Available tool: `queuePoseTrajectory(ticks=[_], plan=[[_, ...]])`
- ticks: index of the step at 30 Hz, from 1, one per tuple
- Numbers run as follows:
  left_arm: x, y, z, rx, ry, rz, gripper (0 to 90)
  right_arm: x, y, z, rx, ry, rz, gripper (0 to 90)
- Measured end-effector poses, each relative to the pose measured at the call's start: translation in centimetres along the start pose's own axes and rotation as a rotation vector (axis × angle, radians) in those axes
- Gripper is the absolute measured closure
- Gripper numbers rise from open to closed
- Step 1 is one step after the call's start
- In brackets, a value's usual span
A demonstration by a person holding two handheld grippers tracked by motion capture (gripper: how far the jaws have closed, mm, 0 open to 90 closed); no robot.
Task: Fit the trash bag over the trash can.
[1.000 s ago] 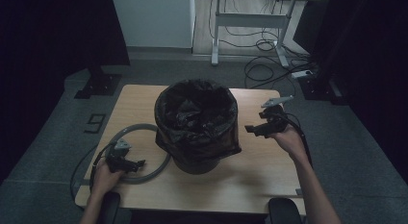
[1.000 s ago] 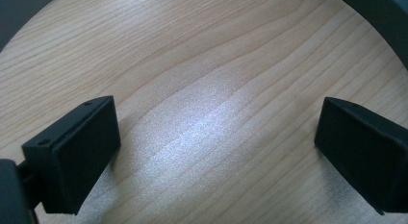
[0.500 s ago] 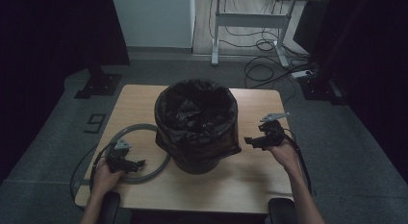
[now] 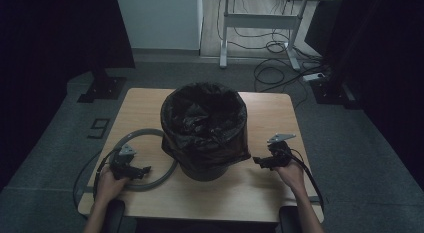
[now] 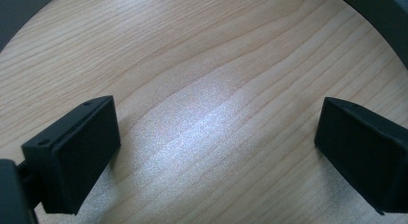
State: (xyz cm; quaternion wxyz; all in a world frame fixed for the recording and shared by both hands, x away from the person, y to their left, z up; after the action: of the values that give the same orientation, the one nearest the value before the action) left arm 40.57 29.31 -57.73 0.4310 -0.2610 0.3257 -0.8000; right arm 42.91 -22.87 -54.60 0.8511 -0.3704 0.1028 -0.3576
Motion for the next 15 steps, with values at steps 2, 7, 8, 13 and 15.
queuePoseTrajectory(ticks=[2,7,8,13,15], plan=[[0.0,0.0,0.0,0.0,0.0,0.0,1.5,-0.2,0.4,-0.6,-0.004,0.004,0.0,11.9],[0.0,0.0,0.0,0.0,0.0,0.0,1.5,-0.9,1.1,-1.9,-0.021,-0.002,-0.002,11.9],[0.0,0.0,0.0,0.0,0.0,0.0,1.5,-1.1,1.2,-2.0,-0.02,-0.002,-0.007,11.9],[0.0,0.0,0.0,0.0,0.0,0.0,1.5,-1.8,1.7,-2.7,-0.008,-0.003,-0.01,11.9],[0.0,0.0,0.0,0.0,-0.001,0.0,1.5,-1.9,1.7,-2.8,-0.004,-0.016,-0.024,11.9]])
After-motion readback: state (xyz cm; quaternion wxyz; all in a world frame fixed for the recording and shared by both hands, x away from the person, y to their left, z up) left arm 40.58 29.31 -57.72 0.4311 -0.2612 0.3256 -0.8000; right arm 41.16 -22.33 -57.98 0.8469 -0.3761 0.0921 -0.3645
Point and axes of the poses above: each handheld gripper's, and its own axes: y roughly forward along the jaws, z roughly out of its top, x roughly to its right, the point moved 4 cm from there along y, roughly forward along the jaws, and after that the axes turned 11 degrees about -y, right-handed, at the moved point
